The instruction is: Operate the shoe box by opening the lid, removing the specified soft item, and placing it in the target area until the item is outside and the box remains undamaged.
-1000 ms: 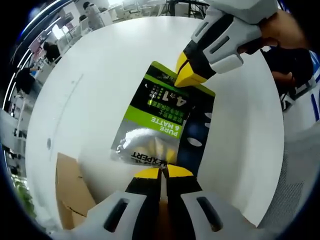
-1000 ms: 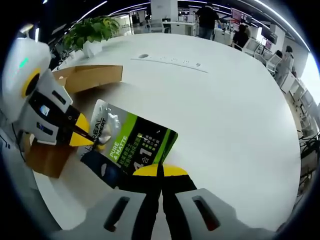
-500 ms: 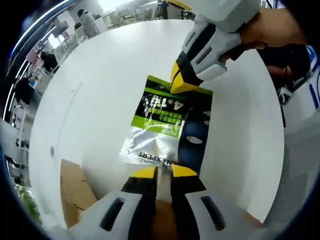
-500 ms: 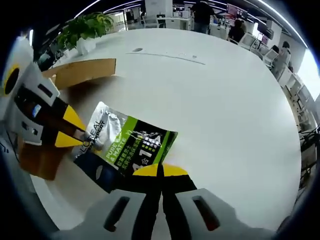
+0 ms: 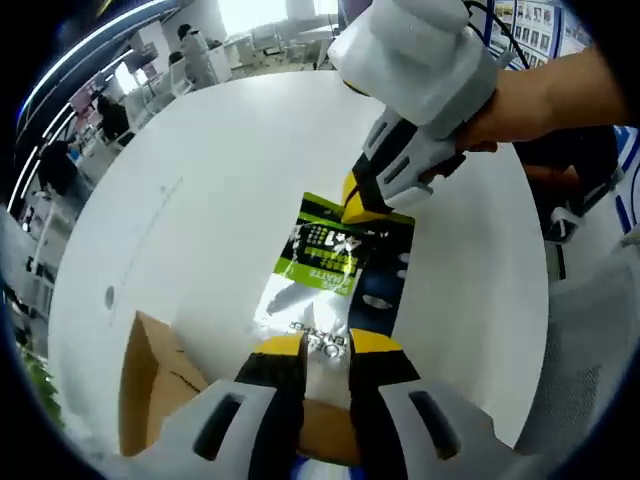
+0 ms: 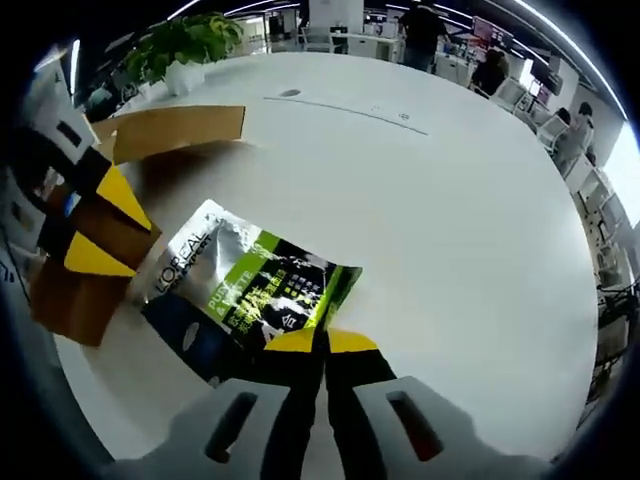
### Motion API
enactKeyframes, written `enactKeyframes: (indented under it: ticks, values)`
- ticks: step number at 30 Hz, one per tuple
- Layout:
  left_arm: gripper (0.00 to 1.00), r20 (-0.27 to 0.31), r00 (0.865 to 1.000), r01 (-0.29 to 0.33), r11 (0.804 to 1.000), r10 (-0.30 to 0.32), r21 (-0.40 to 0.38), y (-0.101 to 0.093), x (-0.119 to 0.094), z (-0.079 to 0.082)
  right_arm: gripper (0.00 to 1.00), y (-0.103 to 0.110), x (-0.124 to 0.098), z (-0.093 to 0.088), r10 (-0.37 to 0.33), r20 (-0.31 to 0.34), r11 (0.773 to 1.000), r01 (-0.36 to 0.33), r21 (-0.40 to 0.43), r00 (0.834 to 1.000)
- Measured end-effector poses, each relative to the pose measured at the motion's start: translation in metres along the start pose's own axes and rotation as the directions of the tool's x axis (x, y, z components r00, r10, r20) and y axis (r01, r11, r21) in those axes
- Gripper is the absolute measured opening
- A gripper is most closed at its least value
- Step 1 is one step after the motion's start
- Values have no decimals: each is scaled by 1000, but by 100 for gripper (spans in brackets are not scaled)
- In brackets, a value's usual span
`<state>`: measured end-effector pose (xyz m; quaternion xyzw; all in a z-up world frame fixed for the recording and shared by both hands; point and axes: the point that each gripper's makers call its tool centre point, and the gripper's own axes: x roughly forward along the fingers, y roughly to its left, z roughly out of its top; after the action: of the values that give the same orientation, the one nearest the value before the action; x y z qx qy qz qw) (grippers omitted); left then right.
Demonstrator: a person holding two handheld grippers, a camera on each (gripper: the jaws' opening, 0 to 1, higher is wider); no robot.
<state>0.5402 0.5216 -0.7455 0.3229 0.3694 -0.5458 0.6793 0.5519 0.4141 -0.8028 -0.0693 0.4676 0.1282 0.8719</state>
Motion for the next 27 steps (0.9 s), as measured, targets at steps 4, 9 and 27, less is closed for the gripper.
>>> enactKeyframes:
  ticks: [4, 9, 27]
  values:
    - [14, 39, 999, -4, 999, 5, -34, 0, -7, 5, 5, -4, -2, 0, -9, 5, 1000, 8, 15, 1000]
    - [15, 55, 998, -20, 999, 22, -29, -1, -15, 7, 8, -6, -7, 1, -10, 10, 1000, 10, -18, 1000]
    - [20, 127, 990, -38, 993, 52, -110, -3, -55, 4, 23, 13, -45, 17, 30, 68, 997, -25, -77, 997]
